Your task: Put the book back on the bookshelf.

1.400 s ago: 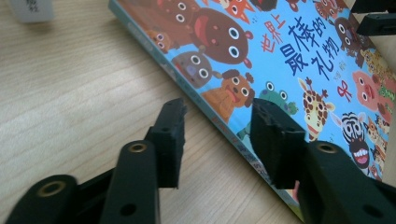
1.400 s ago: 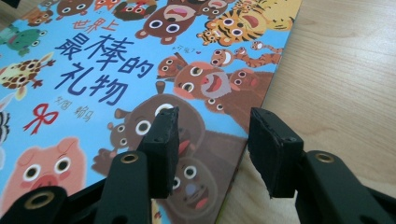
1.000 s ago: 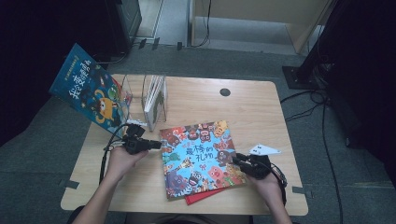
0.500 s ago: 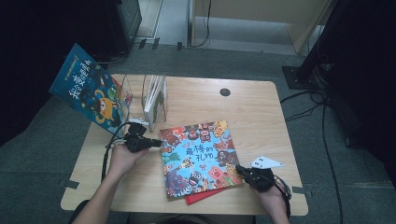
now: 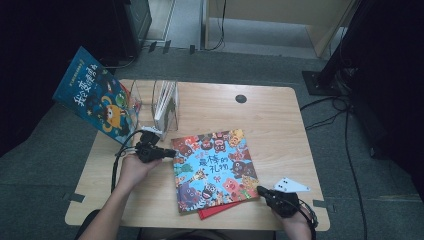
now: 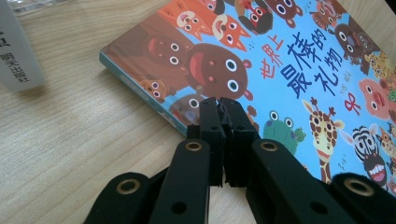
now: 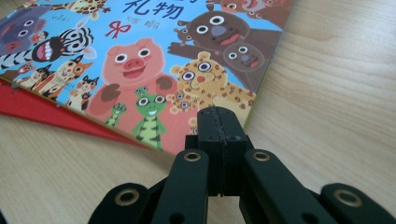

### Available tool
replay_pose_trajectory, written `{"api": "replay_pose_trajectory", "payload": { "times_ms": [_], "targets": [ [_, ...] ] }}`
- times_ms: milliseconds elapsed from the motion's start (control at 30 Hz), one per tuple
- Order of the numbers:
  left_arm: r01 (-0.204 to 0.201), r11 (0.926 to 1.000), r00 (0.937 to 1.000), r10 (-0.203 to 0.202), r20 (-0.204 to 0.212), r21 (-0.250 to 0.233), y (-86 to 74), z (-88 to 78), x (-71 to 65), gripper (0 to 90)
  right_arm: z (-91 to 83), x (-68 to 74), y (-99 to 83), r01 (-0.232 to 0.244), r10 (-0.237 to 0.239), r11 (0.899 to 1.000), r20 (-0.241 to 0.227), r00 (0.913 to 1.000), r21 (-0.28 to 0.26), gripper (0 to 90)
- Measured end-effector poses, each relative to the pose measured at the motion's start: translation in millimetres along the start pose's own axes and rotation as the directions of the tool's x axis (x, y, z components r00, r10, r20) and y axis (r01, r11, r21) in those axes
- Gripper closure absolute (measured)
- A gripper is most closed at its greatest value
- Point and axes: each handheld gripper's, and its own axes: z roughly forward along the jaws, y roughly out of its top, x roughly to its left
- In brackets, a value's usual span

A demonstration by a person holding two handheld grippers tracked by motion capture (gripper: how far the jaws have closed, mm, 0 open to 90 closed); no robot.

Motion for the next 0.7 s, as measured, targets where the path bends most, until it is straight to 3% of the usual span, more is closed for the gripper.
{"api": "replay_pose_trajectory", "payload": {
  "times_ms": [200,467,700],
  "targets": [
    [-0.015,0.9999,0.9999,0.015,0.003,0.008,1.6,3.5,-3.7,88.4,-8.9,3.6,-8.5,-0.005,0.005,1.0,0.002,1.0,0.005,90.0],
    [0.0,1.0,1.0,0.0,0.003,-0.002,2.9,3.3,0.3,87.5,-7.2,6.2,-10.7,0.012,-0.012,0.999,0.003,0.9999,0.036,90.0],
    [-0.004,0.9999,0.9998,0.004,-0.018,-0.013,2.0,0.6,0.8,86.5,-6.4,3.2,-9.8,-0.007,0.007,0.999,0.002,1.0,0.032,90.0]
  ]
}}
